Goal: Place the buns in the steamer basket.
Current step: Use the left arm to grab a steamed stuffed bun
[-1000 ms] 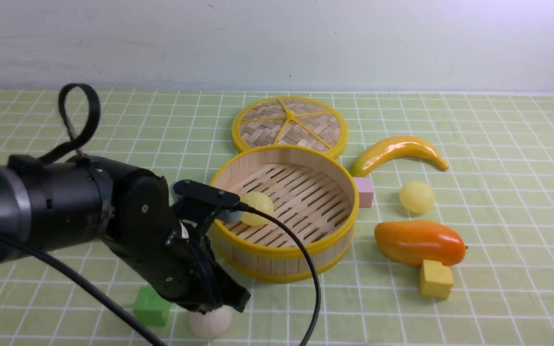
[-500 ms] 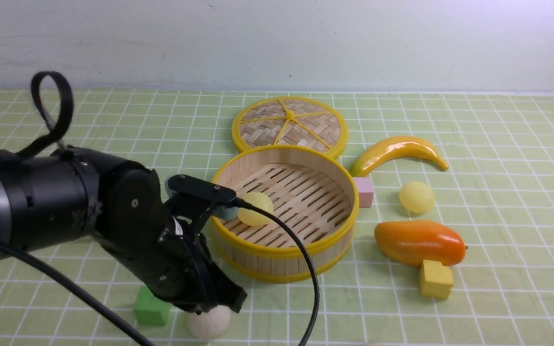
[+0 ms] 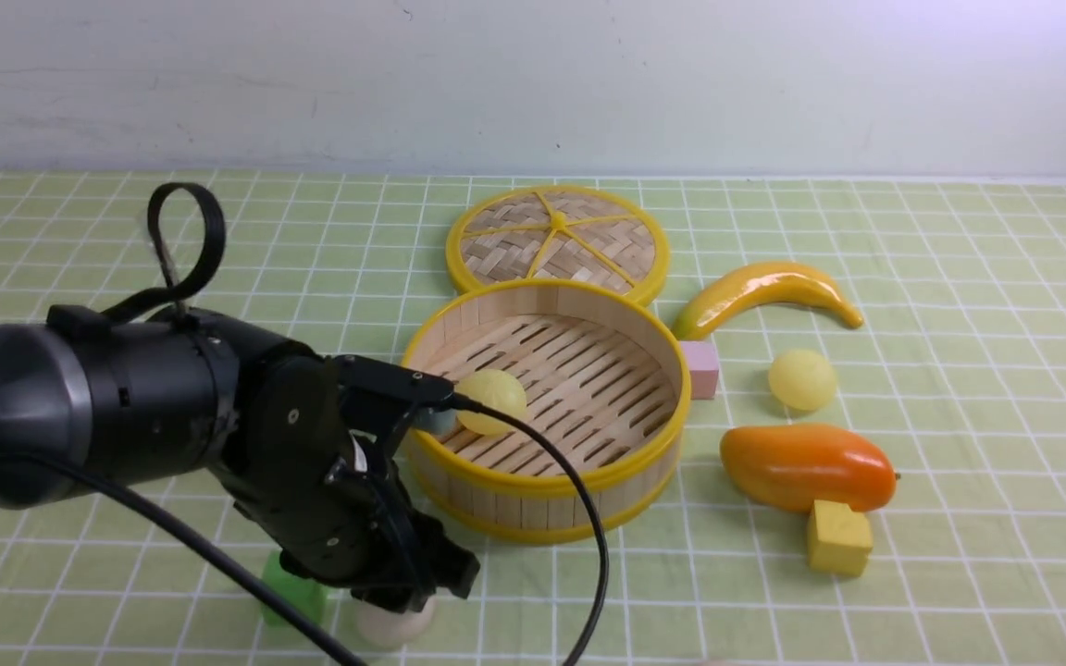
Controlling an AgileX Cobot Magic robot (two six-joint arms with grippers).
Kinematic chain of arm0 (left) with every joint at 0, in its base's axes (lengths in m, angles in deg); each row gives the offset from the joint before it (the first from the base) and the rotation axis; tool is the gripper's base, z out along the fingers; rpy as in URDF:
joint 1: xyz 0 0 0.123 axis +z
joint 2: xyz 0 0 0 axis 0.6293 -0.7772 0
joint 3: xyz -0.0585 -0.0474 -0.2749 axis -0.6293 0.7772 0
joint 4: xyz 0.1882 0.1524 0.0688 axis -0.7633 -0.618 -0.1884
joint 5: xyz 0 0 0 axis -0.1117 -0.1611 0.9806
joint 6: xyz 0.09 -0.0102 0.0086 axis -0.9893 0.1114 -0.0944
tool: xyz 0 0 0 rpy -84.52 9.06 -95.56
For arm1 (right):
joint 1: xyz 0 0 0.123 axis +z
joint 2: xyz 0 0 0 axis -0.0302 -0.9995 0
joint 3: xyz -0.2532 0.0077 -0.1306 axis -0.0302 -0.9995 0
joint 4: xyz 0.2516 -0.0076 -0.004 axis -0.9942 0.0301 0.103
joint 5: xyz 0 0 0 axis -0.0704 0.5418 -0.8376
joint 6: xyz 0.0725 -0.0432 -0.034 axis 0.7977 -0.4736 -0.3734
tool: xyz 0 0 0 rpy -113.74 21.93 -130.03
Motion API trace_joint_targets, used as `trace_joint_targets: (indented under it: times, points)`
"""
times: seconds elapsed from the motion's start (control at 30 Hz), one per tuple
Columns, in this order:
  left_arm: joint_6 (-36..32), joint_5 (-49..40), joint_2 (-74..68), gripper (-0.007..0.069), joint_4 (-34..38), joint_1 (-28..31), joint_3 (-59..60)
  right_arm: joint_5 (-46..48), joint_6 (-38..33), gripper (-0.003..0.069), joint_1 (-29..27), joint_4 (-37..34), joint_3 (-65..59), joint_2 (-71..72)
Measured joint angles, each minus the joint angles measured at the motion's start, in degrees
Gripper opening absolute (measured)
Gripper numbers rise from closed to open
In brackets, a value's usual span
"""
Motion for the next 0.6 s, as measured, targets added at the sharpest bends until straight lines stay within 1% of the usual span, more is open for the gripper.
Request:
trace_joint_targets:
  times: [0.37,0.6]
  points:
    - [0.2,-7.5,0.0,0.025,1.8,0.0,-4.3,0.0,0.0,0.0239,0.0,0.0,0.0,0.0]
    - [0.2,-6.9,-0.3,0.0244,1.0,0.0,-4.4,0.0,0.0,0.0239,0.0,0.0,0.0,0.0]
